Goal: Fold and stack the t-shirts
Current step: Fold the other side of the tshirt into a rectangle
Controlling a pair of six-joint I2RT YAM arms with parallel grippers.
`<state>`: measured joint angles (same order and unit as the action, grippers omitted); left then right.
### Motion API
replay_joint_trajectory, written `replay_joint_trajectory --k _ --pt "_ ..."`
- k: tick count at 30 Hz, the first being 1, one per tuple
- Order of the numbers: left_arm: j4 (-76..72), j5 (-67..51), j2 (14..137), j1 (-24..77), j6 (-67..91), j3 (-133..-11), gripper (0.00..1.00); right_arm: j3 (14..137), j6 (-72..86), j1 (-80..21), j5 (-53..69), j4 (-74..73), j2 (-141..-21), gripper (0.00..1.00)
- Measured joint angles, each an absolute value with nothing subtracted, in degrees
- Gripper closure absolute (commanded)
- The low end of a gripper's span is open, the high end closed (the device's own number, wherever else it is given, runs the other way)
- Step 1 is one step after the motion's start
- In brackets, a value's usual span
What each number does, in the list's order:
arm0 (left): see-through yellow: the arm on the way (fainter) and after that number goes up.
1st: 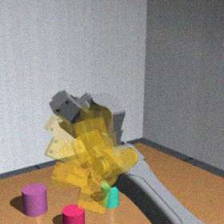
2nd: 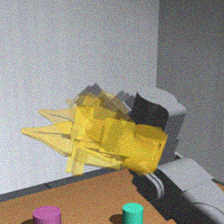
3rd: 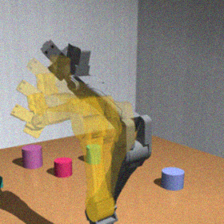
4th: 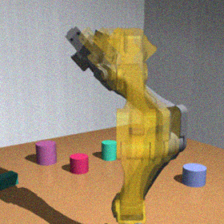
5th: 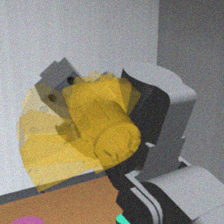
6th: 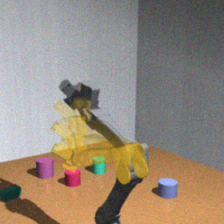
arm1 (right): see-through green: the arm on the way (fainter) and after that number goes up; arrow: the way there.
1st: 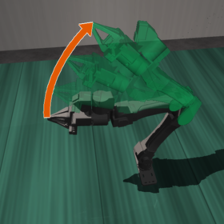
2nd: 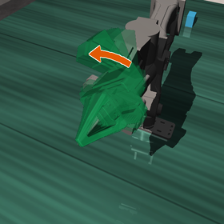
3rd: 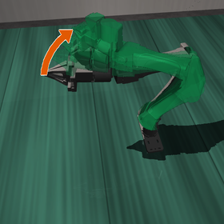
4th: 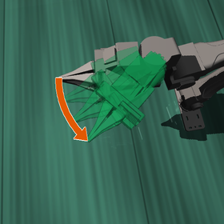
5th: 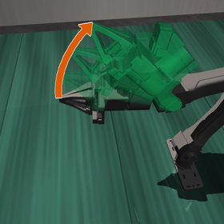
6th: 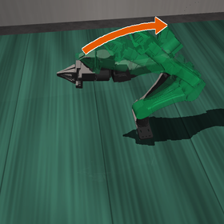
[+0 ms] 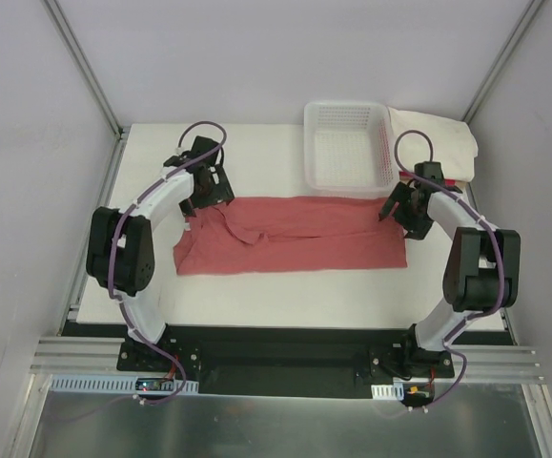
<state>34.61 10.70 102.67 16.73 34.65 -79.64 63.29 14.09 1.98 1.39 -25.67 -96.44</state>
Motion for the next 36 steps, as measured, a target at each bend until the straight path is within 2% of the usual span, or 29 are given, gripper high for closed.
replay_joint_trajectory --k 6,10,13,21,36 --pt "33.3 8.0 98.3 16.6 34.9 -78.0 0.01 59.9 13.6 0.5 -0.6 -26.6 -90.3 0.03" --pt "30.4 2.9 89.8 19.0 36.9 -68.8 0.0 54.5 13.3 0.0 0.6 -26.8 -81.7 0.03" --pt "27.4 -2.0 88.2 22.3 38.6 -64.2 0.01 51.2 12.5 -1.0 2.1 -26.5 -78.5 0.03" --pt "18.8 -9.1 94.9 25.5 43.4 -61.2 0.01 48.8 10.6 -5.6 5.9 -26.0 -80.3 0.03" --pt "13.6 -11.9 107.5 25.5 45.6 -73.6 0.01 48.2 9.8 -5.7 5.1 -25.5 -79.2 0.03"
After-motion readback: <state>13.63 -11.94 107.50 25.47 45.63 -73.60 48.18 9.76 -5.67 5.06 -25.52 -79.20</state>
